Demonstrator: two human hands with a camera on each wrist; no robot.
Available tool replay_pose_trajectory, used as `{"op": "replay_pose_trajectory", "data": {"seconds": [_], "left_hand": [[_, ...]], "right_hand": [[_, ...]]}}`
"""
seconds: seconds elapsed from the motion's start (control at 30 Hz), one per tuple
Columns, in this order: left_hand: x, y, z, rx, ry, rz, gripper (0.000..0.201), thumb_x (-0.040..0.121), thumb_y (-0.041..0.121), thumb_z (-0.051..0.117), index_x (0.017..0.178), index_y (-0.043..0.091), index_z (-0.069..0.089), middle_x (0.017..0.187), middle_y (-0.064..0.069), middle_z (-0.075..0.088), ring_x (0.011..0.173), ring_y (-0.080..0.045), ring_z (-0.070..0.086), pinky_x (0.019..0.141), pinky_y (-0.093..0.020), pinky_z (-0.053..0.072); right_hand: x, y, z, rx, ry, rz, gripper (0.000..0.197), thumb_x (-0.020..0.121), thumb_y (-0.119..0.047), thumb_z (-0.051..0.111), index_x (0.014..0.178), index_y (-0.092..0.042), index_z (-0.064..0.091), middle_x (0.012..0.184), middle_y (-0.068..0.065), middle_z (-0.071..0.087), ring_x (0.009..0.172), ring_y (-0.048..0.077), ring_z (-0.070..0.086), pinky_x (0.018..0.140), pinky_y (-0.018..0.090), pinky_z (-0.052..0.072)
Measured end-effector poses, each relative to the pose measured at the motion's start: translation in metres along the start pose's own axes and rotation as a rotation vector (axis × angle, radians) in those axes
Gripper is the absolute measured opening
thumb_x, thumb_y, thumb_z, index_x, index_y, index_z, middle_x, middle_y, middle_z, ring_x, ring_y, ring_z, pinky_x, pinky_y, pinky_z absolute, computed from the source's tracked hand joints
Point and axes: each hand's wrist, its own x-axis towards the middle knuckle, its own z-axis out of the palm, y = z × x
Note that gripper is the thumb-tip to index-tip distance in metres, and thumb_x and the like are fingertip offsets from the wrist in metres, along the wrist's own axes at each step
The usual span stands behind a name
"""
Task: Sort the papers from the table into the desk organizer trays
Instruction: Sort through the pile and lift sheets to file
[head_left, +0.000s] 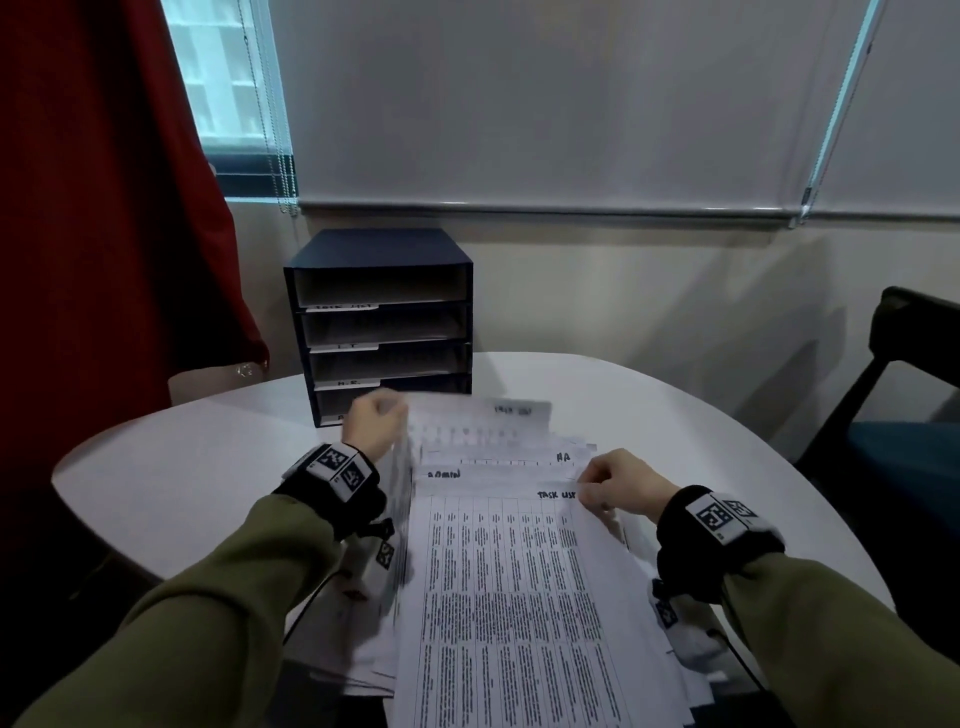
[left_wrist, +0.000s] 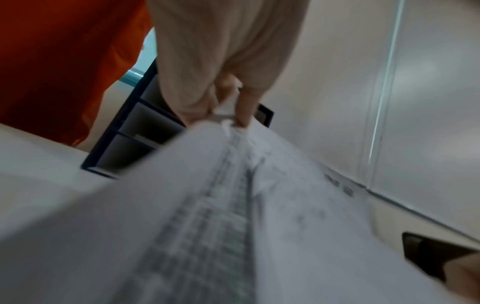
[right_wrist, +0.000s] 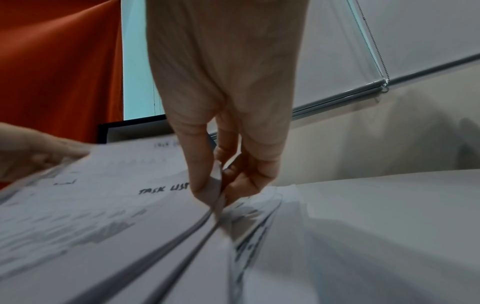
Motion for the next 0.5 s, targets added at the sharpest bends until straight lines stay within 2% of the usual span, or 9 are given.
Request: {"op": "replay_pose_trajectory", "data": {"seconds": [0.03, 0.07, 0.13, 0.2, 0.23, 0.3, 0.37, 0.43, 0.5], "left_hand": [[-0.002, 0.01, -0.003, -0.044, 0.117, 0.04, 0.026, 0.094, 0.018, 0.053, 0.115, 0.004, 0.061, 0.113, -0.008, 0.063, 0.099, -0.021, 0.058, 0.084, -0.029, 0.043], [-0.005, 0.022, -0.008, -0.089, 0.224, 0.099, 0.025, 0.096, 0.017, 0.051, 0.116, 0.004, 0.059, 0.111, -0.004, 0.061, 0.1, -0.018, 0.056, 0.084, -0.026, 0.042], [-0.008, 0.045, -0.018, -0.149, 0.376, 0.251, 0.019, 0.097, 0.015, 0.047, 0.106, 0.004, 0.059, 0.098, 0.0, 0.058, 0.091, -0.016, 0.054, 0.077, -0.02, 0.039], [-0.006, 0.063, -0.029, -0.201, 0.432, 0.375, 0.016, 0.097, 0.016, 0.045, 0.093, 0.005, 0.056, 0.085, 0.001, 0.053, 0.079, -0.013, 0.049, 0.071, -0.021, 0.036], [-0.004, 0.07, -0.035, -0.222, 0.434, 0.408, 0.015, 0.097, 0.016, 0.044, 0.089, 0.007, 0.053, 0.079, 0.002, 0.049, 0.074, -0.01, 0.046, 0.069, -0.022, 0.036], [-0.001, 0.083, -0.045, -0.26, 0.415, 0.459, 0.014, 0.098, 0.015, 0.043, 0.085, 0.012, 0.048, 0.069, 0.006, 0.043, 0.06, 0.0, 0.042, 0.062, -0.018, 0.035], [0.001, 0.097, -0.053, -0.29, 0.375, 0.507, 0.019, 0.098, 0.013, 0.042, 0.08, 0.017, 0.048, 0.068, 0.01, 0.042, 0.056, 0.008, 0.042, 0.06, -0.01, 0.034], [0.003, 0.108, -0.061, -0.3, 0.291, 0.519, 0.027, 0.099, 0.014, 0.042, 0.075, 0.026, 0.047, 0.071, 0.008, 0.043, 0.064, 0.003, 0.042, 0.066, -0.014, 0.036], [0.003, 0.115, -0.068, -0.312, 0.16, 0.514, 0.026, 0.099, 0.015, 0.042, 0.076, 0.025, 0.048, 0.078, 0.003, 0.046, 0.077, -0.012, 0.046, 0.075, -0.025, 0.04]], "right_hand": [[-0.001, -0.001, 0.001, -0.01, 0.017, -0.014, 0.017, 0.077, -0.003, 0.064, 0.065, -0.015, 0.062, 0.063, -0.003, 0.061, 0.057, 0.012, 0.054, 0.057, 0.022, 0.046], [-0.002, -0.001, 0.002, -0.029, 0.035, -0.026, 0.015, 0.079, -0.006, 0.064, 0.067, -0.016, 0.062, 0.067, -0.003, 0.062, 0.061, 0.013, 0.056, 0.06, 0.023, 0.048], [-0.002, -0.002, 0.001, -0.06, 0.106, -0.079, 0.015, 0.082, -0.012, 0.064, 0.07, -0.022, 0.06, 0.082, 0.0, 0.064, 0.079, 0.018, 0.06, 0.074, 0.028, 0.049], [-0.002, -0.009, -0.003, 0.008, 0.208, -0.19, 0.018, 0.085, -0.014, 0.064, 0.073, -0.026, 0.059, 0.099, 0.005, 0.064, 0.096, 0.021, 0.059, 0.088, 0.031, 0.046], [-0.002, -0.017, -0.007, 0.084, 0.267, -0.259, 0.014, 0.087, -0.012, 0.063, 0.078, -0.024, 0.06, 0.103, 0.007, 0.063, 0.098, 0.02, 0.059, 0.09, 0.031, 0.045], [-0.006, -0.042, -0.018, 0.243, 0.362, -0.363, 0.005, 0.09, -0.009, 0.058, 0.094, -0.011, 0.061, 0.102, 0.004, 0.063, 0.094, 0.016, 0.058, 0.085, 0.029, 0.045], [-0.007, -0.071, -0.032, 0.39, 0.388, -0.43, 0.014, 0.093, -0.007, 0.054, 0.106, 0.0, 0.057, 0.097, 0.002, 0.06, 0.09, 0.013, 0.056, 0.081, 0.029, 0.045], [-0.009, -0.1, -0.043, 0.527, 0.35, -0.482, 0.016, 0.096, -0.008, 0.051, 0.11, -0.001, 0.052, 0.098, 0.002, 0.058, 0.088, 0.013, 0.056, 0.077, 0.026, 0.05], [-0.011, -0.127, -0.053, 0.634, 0.305, -0.521, 0.012, 0.097, -0.008, 0.05, 0.109, -0.007, 0.049, 0.1, 0.002, 0.059, 0.083, 0.011, 0.06, 0.068, 0.02, 0.055]]}}
